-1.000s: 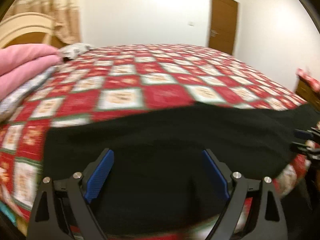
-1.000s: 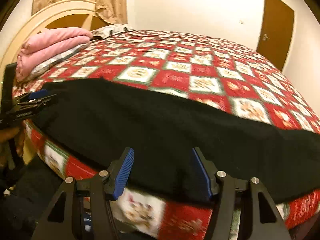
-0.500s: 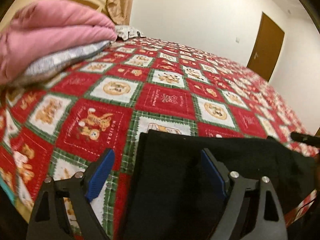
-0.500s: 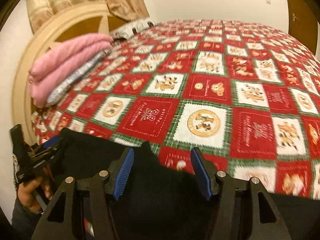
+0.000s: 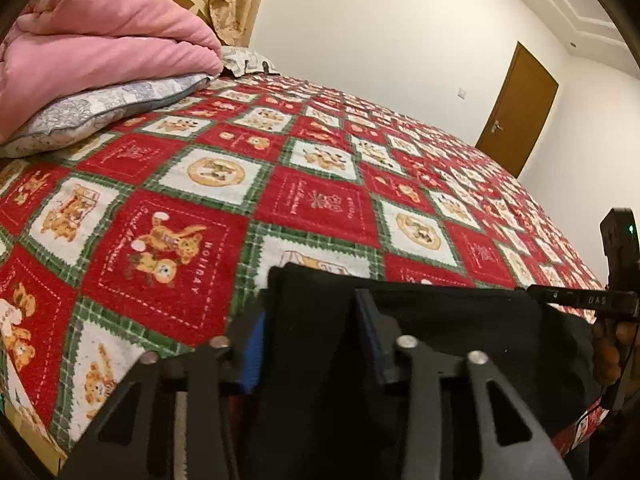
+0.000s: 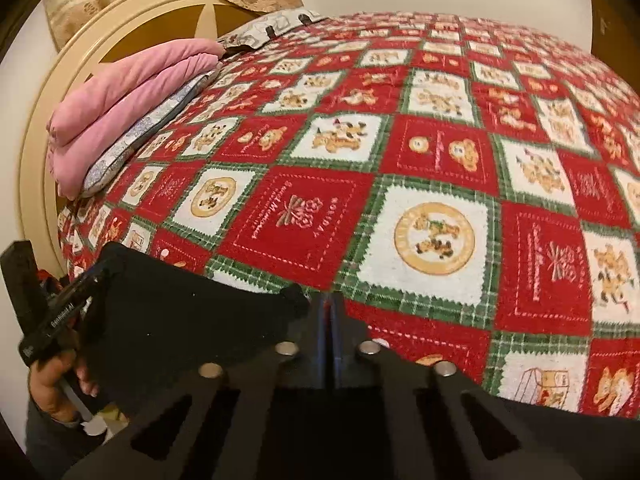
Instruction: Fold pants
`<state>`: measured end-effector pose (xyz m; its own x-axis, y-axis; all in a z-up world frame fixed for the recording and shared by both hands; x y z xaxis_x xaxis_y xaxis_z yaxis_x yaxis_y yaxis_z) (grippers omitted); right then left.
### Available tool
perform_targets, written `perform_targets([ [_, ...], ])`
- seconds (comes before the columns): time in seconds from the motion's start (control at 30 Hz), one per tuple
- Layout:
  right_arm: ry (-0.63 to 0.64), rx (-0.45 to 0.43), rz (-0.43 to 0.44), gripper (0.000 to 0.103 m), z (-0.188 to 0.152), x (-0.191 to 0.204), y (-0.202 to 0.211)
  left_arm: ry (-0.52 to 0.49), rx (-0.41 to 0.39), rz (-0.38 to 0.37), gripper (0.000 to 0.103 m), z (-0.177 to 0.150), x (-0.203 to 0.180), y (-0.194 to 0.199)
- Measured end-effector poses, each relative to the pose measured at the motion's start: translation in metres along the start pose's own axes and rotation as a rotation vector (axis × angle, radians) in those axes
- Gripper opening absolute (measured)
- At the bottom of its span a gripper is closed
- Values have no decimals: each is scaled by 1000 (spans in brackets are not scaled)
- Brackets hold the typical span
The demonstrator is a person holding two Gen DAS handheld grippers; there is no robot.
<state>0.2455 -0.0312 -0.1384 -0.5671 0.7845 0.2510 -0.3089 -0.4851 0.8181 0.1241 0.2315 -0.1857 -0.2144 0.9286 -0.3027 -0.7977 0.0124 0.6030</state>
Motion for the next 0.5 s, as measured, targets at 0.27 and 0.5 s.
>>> perform_targets([
  [0.27,-28,-33,-50,0,8,-7,1,-27,-22,11,29,1,1,-2],
  [0.5,61,-84,-22,62,-32,20,38,-47,-30,95,56,-1,-2,7],
])
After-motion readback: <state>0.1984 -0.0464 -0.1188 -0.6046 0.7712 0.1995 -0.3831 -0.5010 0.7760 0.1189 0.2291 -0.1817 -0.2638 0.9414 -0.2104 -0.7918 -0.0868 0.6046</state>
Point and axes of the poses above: each gripper's, at about its wrist camera, not at the fingertips, and y roughly against the way its jaws point, x to its left, z to its top, the point moved 2 cm from there along -y, roughly the way its jaws point
